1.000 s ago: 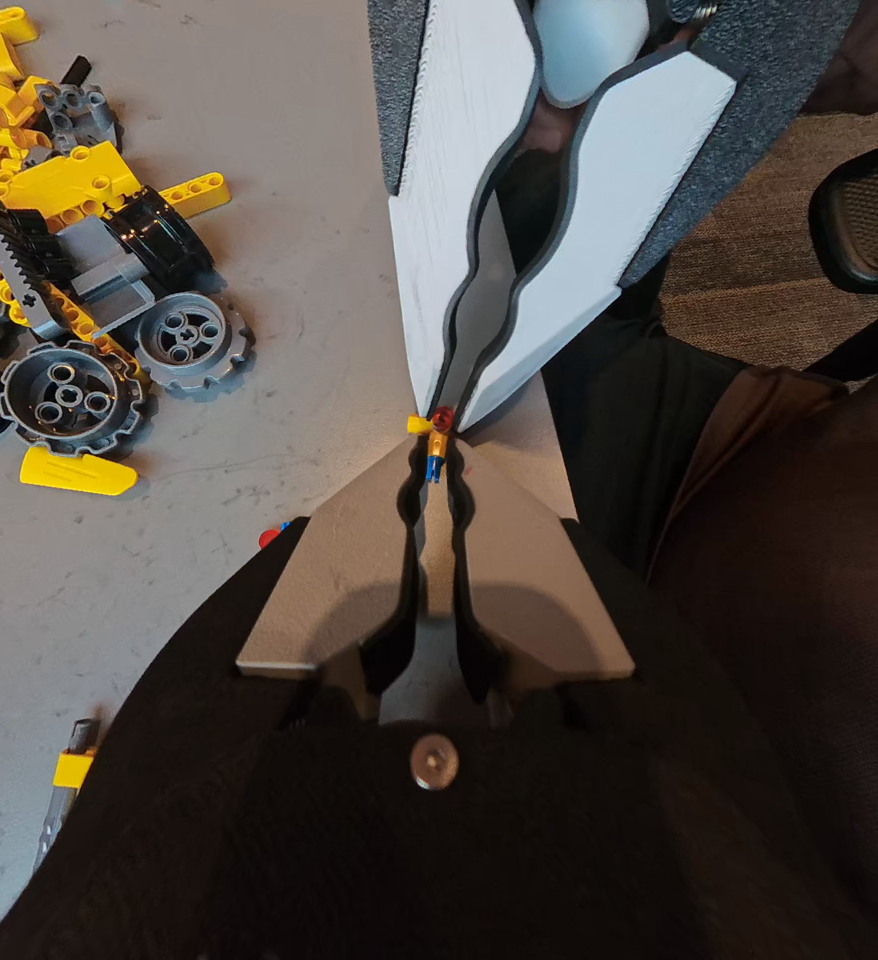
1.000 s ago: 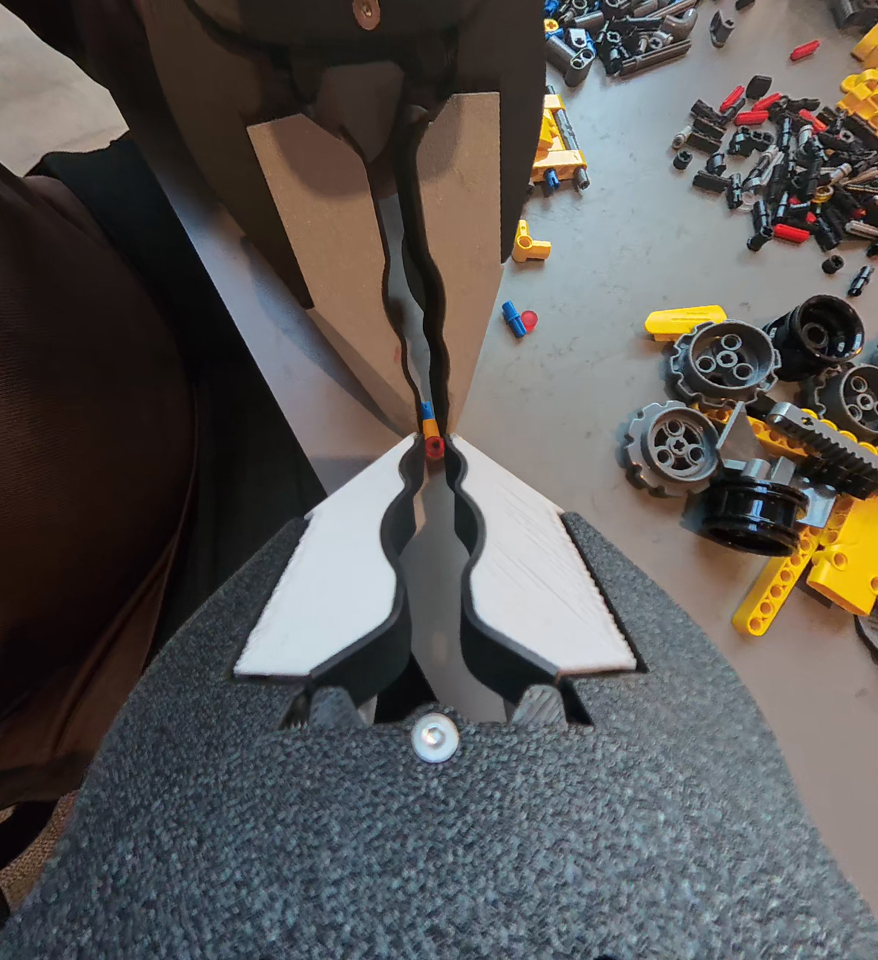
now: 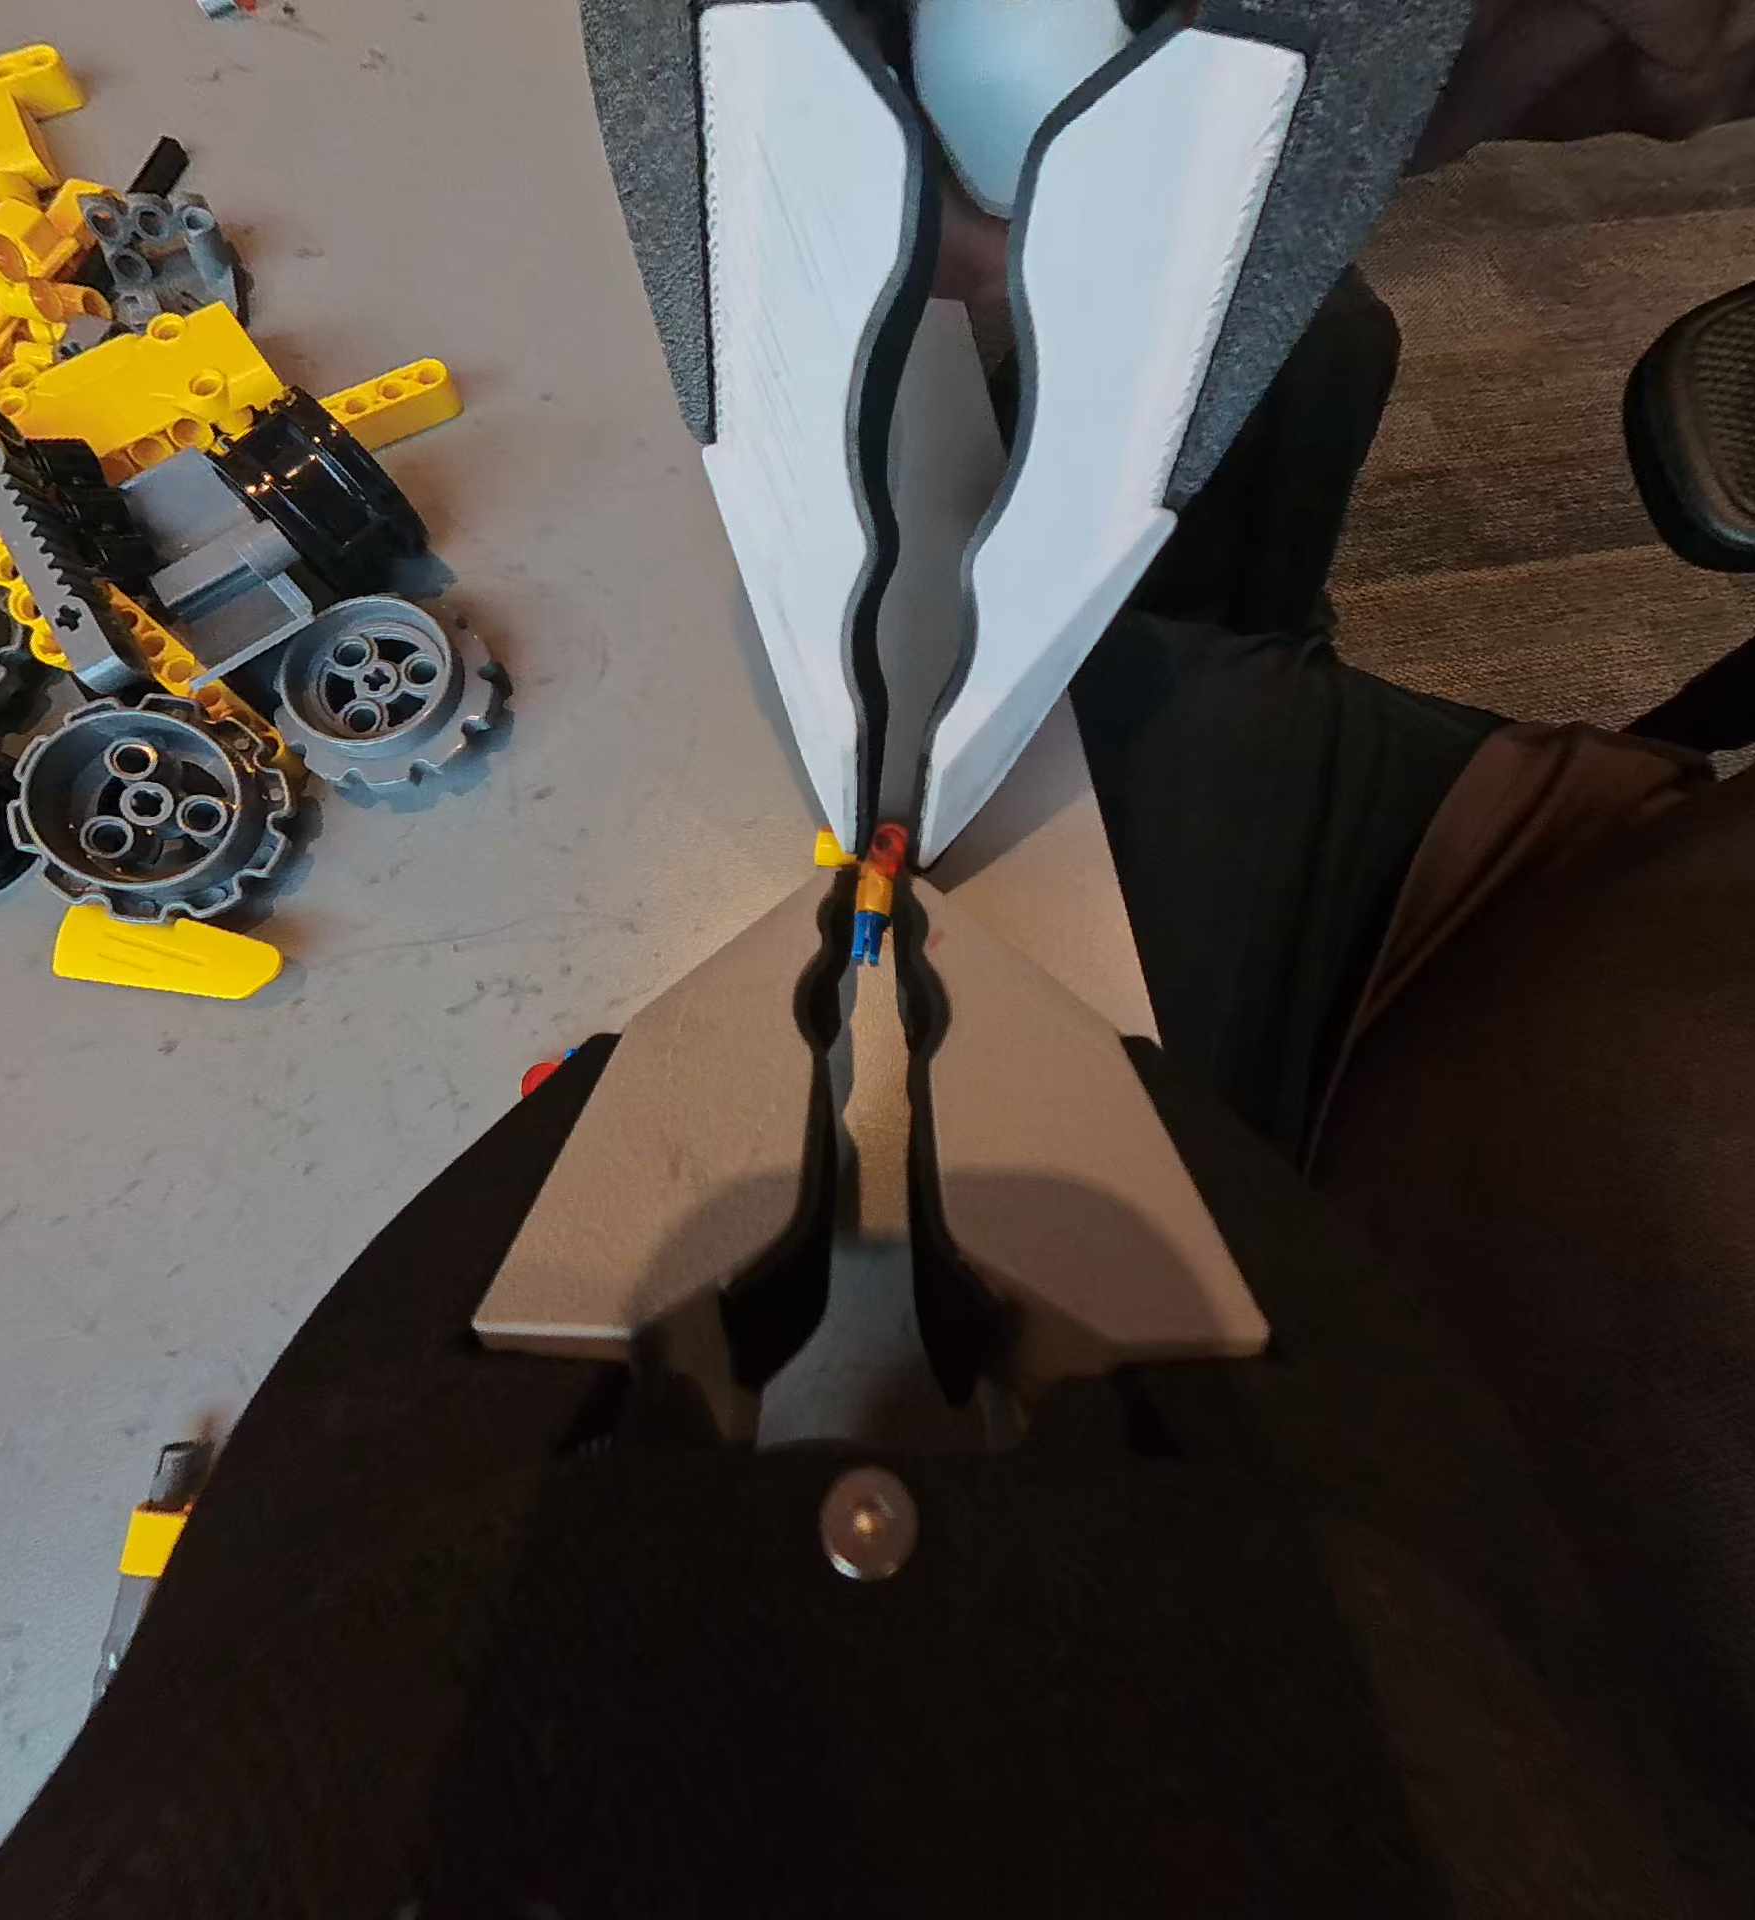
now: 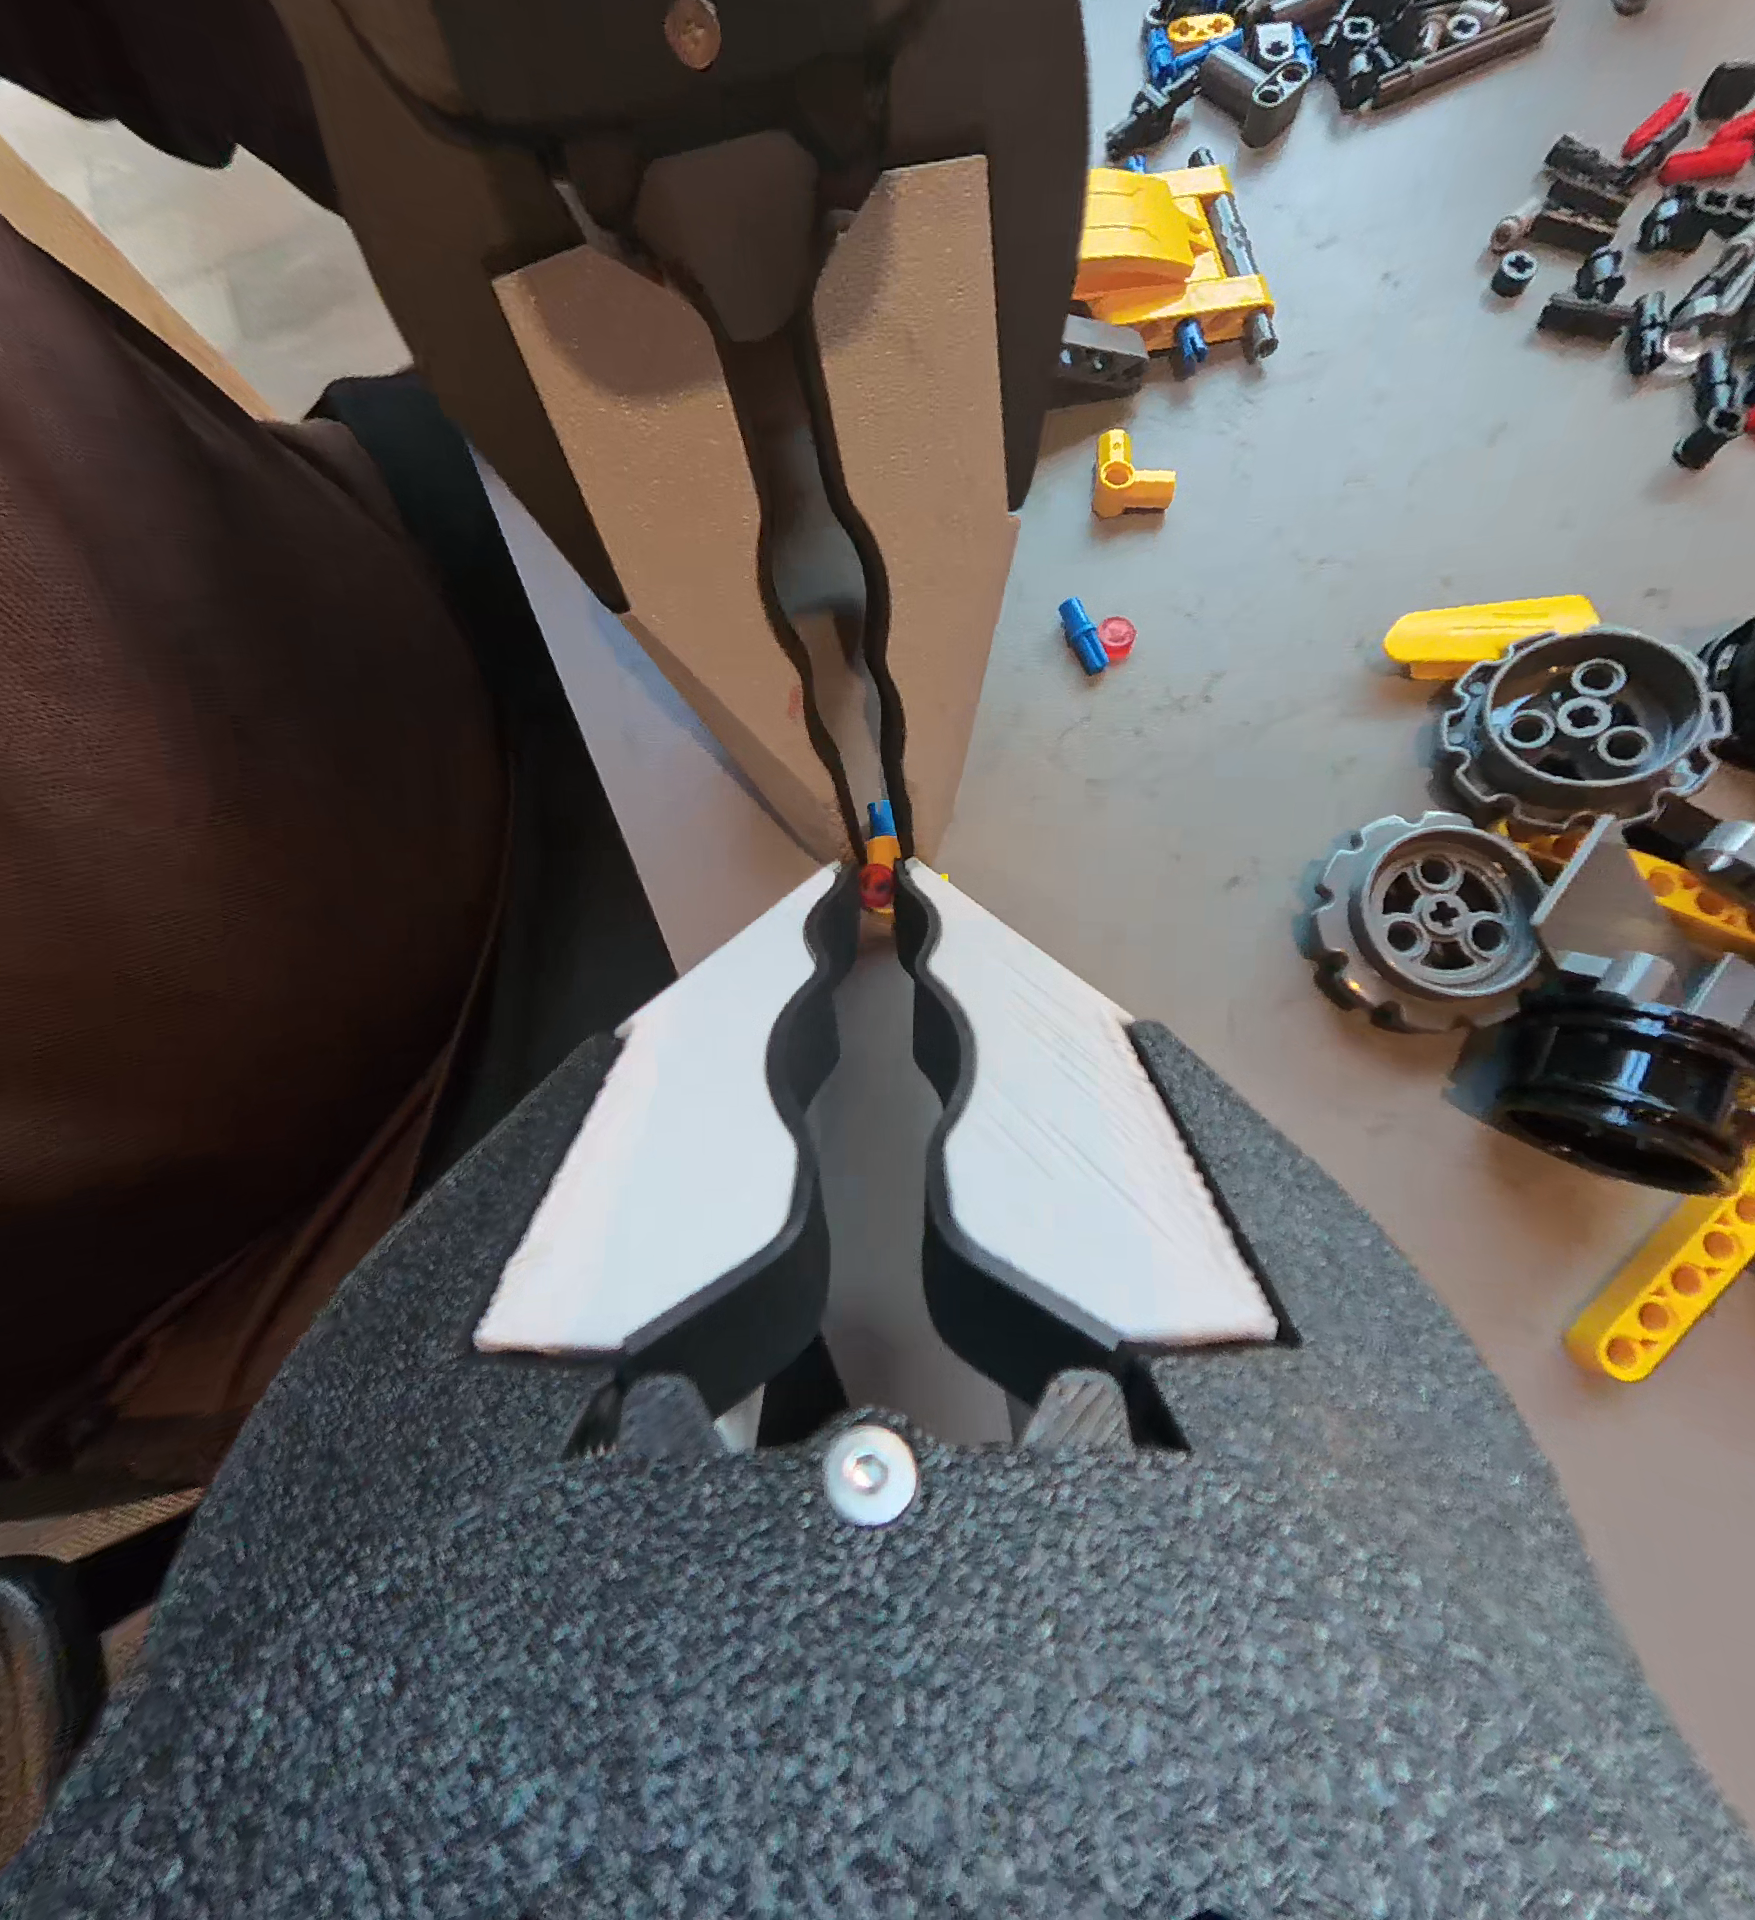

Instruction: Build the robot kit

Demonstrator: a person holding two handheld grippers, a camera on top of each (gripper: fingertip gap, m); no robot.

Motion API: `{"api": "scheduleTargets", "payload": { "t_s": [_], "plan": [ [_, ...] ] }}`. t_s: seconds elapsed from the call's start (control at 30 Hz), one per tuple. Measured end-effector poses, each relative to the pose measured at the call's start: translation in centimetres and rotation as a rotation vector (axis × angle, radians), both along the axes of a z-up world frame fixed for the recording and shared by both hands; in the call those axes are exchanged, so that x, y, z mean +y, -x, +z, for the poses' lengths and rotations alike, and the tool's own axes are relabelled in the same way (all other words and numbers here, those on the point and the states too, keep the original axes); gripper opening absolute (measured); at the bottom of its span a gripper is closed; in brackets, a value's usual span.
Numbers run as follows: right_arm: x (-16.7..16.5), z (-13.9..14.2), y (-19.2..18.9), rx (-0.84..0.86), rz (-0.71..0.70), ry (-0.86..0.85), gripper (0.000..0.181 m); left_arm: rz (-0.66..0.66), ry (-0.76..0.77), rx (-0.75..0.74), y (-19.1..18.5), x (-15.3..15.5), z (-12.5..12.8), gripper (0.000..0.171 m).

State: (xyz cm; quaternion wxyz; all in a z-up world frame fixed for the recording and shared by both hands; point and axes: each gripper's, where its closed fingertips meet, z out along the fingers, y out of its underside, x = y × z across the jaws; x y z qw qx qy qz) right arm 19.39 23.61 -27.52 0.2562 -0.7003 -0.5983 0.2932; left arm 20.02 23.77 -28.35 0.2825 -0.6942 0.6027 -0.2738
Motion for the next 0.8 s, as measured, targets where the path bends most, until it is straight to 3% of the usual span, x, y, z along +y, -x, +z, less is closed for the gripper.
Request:
{"api": "scheduleTargets", "payload": {
  "t_s": [0.2,0.53,0.7,0.8],
  "plan": [
    [-0.1,0.0,0.0,-0.024,0.015,-0.077,0.006,0.003,0.014,-0.003,0.0,0.0,0.0,0.004],
    [0.8,0.3,-0.3,0.027,-0.093,-0.089,0.006,0.018,0.013,-0.002,0.0,0.2,0.0,0.004],
    [1.0,2.5,-0.5,0.172,-0.16,-0.032,0.006,0.01,0.016,-0.001,-0.1,0.0,0.1,0.008],
    [1.2,3.9,-0.7,0.297,-0.227,0.089,0.006,0.013,0.011,-0.001,-0.1,0.0,0.1,0.012]
  ]
}}
